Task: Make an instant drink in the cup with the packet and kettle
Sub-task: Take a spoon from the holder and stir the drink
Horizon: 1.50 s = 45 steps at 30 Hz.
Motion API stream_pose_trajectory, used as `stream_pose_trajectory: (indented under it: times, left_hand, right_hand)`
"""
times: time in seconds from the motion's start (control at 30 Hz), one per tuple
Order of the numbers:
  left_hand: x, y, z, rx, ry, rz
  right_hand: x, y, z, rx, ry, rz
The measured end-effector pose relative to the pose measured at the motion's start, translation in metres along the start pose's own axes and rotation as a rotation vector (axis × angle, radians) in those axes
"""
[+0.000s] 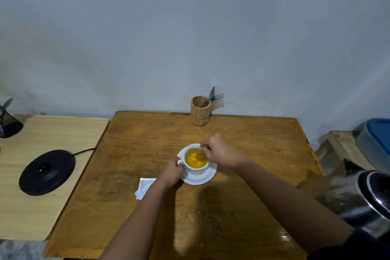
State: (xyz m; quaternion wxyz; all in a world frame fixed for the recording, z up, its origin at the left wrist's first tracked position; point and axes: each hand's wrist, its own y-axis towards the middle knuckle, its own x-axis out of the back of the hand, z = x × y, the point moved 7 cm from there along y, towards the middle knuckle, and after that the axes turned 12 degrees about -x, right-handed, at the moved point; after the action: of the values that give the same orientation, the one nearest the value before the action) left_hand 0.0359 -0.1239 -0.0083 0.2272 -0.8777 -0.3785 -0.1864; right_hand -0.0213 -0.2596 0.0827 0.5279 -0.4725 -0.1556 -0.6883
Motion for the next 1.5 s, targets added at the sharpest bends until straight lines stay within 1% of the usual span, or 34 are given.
stream_pose_trajectory:
  times: [0.17,0.27,0.5,0.57,0.7,0.87,0.93,0.97,1.07,1.17,1.27,1.33,1.4,1.43,1.5]
  left_hand:
    - [0.0,0.0,0.0,0.001,0.007,0.016]
    - [0.001,-0.001,-0.001,-0.002,0.025,0.018]
    - [-0.001,-0.004,-0.003,0.007,-0.007,0.017]
    - [-0.002,-0.002,-0.003,0.004,-0.027,0.021]
    - [-0.001,-0.002,-0.002,-0.013,-0.055,0.01]
    - [0.0,-0.002,0.001,0.002,-0.078,0.009]
    - [0.0,-0.002,0.001,-0.002,-0.084,0.008]
    - [0.0,-0.002,0.001,-0.009,-0.085,0.004]
    - [0.001,-0.003,0.001,-0.017,-0.096,-0.023]
    - [0.002,-0.003,0.001,-0.029,-0.108,-0.036]
    - [0.0,-0.004,0.003,-0.035,-0.111,-0.051]
    - [-0.001,-0.005,0.003,-0.036,-0.124,-0.064]
    - [-0.001,-0.005,0.002,-0.035,-0.136,-0.083]
    - [-0.001,-0.005,0.003,-0.036,-0.135,-0.089]
    - [-0.001,-0.005,0.003,-0.032,-0.136,-0.081]
  right_hand:
    - [-0.001,-0.008,-0.001,0.04,0.005,0.041]
    - [0.007,-0.013,0.002,0.078,0.035,0.016]
    - [0.032,-0.029,0.011,0.284,0.089,-0.042]
    - [0.039,-0.032,0.009,0.292,0.129,-0.08]
    - [0.037,-0.037,0.005,0.297,0.139,-0.071]
    - [0.046,-0.034,-0.007,0.245,0.344,-0.14]
    - [0.048,-0.033,-0.013,0.176,0.4,-0.16]
    - [0.049,-0.032,-0.019,0.122,0.472,-0.183]
    - [0.054,-0.03,-0.043,-0.086,0.902,-0.271]
    - [0.049,-0.033,-0.08,-0.27,1.308,-0.413]
    - [0.028,-0.046,-0.118,-0.475,1.591,-0.531]
    - [0.004,-0.058,-0.138,-0.656,1.682,-0.557]
    - [-0.02,-0.068,-0.155,-0.838,1.711,-0.564]
    - [-0.03,-0.07,-0.162,-0.904,1.696,-0.554]
    - [-0.044,-0.07,-0.172,-0.989,1.583,-0.504]
